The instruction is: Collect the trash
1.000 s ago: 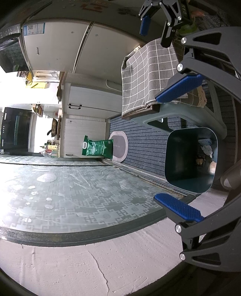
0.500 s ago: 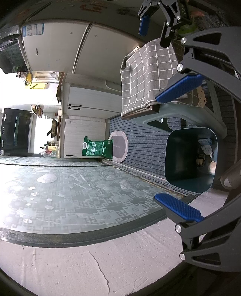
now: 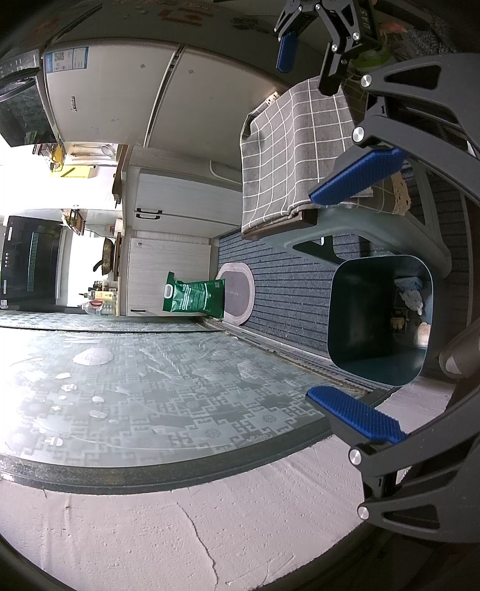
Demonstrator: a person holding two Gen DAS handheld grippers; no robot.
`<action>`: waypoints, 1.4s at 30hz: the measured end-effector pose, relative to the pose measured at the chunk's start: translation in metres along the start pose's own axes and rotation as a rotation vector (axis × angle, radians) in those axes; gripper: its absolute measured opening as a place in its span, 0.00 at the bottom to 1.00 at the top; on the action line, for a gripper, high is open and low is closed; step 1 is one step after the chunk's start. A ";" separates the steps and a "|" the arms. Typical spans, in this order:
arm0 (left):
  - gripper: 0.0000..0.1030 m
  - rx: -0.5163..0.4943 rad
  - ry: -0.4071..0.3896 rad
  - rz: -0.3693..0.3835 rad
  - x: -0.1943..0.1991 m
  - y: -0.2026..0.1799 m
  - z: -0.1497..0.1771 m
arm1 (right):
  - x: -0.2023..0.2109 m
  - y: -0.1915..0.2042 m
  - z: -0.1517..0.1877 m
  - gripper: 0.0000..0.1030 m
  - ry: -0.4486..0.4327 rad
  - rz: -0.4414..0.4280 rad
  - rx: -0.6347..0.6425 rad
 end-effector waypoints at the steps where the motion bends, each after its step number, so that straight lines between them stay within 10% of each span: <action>1: 0.97 0.000 0.000 -0.002 0.000 0.001 0.000 | 0.000 0.000 0.000 0.97 0.000 0.000 0.000; 42: 0.97 0.004 -0.004 0.002 0.002 0.004 -0.002 | 0.000 0.001 0.000 0.97 0.001 0.000 0.002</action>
Point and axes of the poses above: each gripper's, at about its wrist camera, not at the fingertips, and x roughly against the way its jaws point, y to its left, z to its underside, the point moved 6 cm from there along -x, roughly the way its jaws point, and after that the axes turned 14 degrees about y, right-handed, at the moved point
